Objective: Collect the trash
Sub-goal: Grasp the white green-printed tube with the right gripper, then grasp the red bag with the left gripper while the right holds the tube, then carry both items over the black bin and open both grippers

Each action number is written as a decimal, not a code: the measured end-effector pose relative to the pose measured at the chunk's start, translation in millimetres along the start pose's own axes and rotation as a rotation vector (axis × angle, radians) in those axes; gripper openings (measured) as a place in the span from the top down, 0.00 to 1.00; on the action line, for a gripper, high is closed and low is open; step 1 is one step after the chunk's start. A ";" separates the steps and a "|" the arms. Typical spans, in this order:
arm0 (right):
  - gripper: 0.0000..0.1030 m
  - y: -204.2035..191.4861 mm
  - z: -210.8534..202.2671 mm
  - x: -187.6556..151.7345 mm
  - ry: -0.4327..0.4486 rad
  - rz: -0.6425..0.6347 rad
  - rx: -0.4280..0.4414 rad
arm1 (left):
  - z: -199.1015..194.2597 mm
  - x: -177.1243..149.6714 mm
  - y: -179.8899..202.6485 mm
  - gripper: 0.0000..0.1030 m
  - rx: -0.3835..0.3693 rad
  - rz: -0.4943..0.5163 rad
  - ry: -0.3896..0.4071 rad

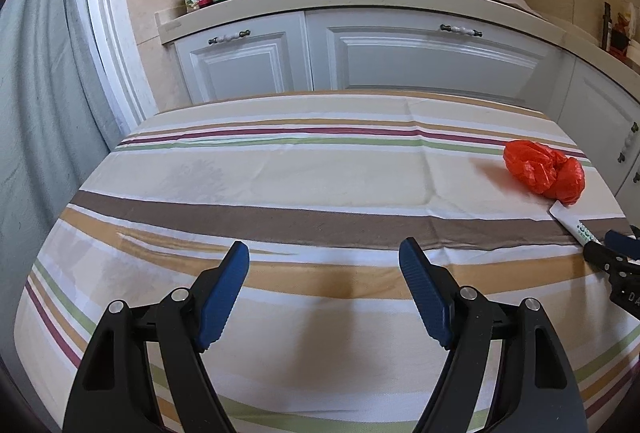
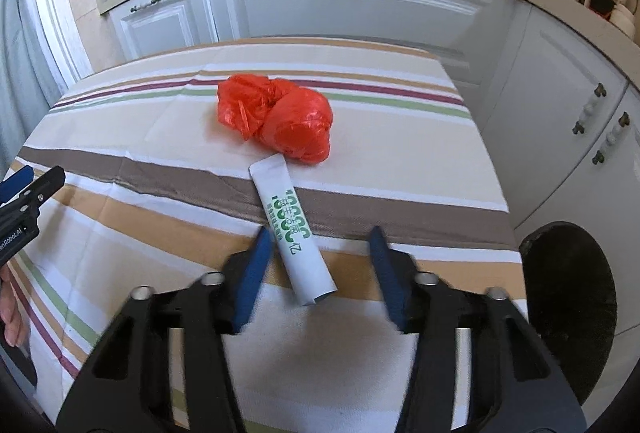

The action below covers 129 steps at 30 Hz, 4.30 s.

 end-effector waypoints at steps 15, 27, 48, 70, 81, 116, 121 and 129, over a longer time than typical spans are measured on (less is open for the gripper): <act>0.91 2.5 -15.5 -8.7 0.008 -0.007 0.021 | -6.4 1.7 27.9 0.27 -0.046 0.035 0.010; 0.91 36.8 -45.6 0.2 0.104 0.055 -0.045 | -22.7 11.8 76.4 0.27 -0.154 0.083 0.033; 0.91 103.8 -53.8 16.2 0.173 0.145 -0.115 | -12.9 43.6 183.3 0.25 -0.295 0.258 0.066; 0.91 106.6 -72.4 3.8 0.205 0.171 -0.113 | -37.4 35.1 183.0 0.95 -0.383 0.256 0.062; 0.91 101.6 -111.4 -15.6 0.250 0.186 -0.134 | -77.1 28.9 162.3 0.95 -0.379 0.204 0.100; 0.85 223.3 -179.5 -105.9 0.314 0.389 -0.386 | -184.0 -19.7 338.1 0.93 -0.625 0.391 0.172; 0.77 238.6 -172.5 -111.6 0.308 0.425 -0.395 | -182.6 -26.4 351.5 0.59 -0.605 0.421 0.194; 0.76 240.7 -177.7 -117.1 0.311 0.431 -0.413 | -181.4 -26.6 351.6 0.50 -0.595 0.410 0.193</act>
Point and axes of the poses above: each gripper's, at about its wrist camera, not at the fingertips, and z roughly the way its jaws point, y to its right, x to its top, the point moved 7 cm from there along z, roughly the way its jaws point, and after that the axes turned 12 degrees about x, right-handed, at the moved point
